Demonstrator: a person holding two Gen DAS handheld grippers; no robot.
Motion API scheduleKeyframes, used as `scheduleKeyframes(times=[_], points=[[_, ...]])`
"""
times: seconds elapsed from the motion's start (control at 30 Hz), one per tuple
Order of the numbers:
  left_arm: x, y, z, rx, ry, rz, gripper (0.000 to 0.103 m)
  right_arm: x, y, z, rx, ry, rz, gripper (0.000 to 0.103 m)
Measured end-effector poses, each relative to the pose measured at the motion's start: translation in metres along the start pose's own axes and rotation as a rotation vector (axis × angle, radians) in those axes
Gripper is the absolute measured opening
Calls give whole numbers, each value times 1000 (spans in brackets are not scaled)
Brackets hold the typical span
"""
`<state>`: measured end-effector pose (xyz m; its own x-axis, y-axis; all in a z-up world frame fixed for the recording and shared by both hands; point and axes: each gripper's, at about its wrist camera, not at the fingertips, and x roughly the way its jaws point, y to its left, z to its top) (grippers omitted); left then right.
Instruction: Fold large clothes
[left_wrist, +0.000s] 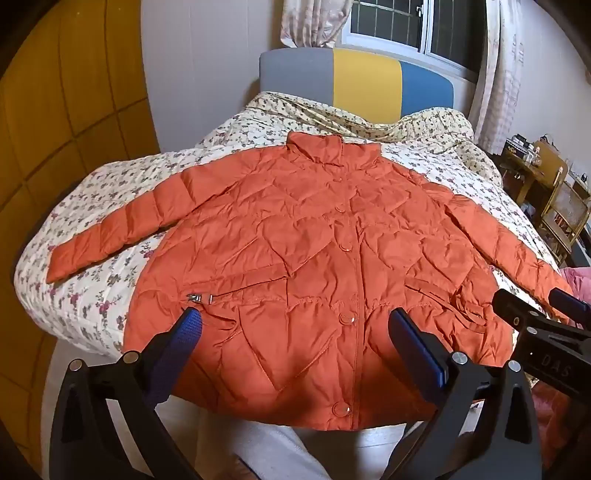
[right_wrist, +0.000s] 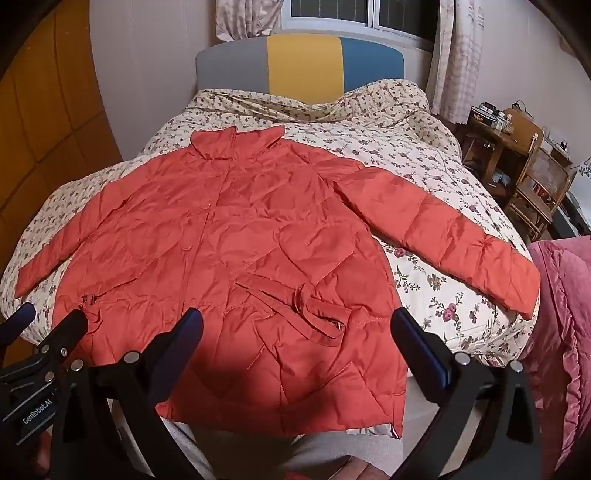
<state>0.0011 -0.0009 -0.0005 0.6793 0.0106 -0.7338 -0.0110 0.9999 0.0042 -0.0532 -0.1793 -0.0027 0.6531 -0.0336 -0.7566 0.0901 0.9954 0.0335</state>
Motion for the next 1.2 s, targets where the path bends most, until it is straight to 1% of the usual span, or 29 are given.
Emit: scheduleKeyframes(times=[0.27, 0.43, 0.63, 1.2], points=[[3, -6, 7, -11, 3, -5, 100, -2, 1, -1, 15, 12, 7, 101], [-3, 1, 7, -15, -12, -7, 100, 0, -1, 0, 11, 17, 8, 101], [-2, 4, 0, -20, -18, -10, 100, 1, -1, -1, 11, 25, 13, 101], [1, 5, -3, -22, -8, -24, 100, 3, -3, -2, 12, 30, 11, 101]])
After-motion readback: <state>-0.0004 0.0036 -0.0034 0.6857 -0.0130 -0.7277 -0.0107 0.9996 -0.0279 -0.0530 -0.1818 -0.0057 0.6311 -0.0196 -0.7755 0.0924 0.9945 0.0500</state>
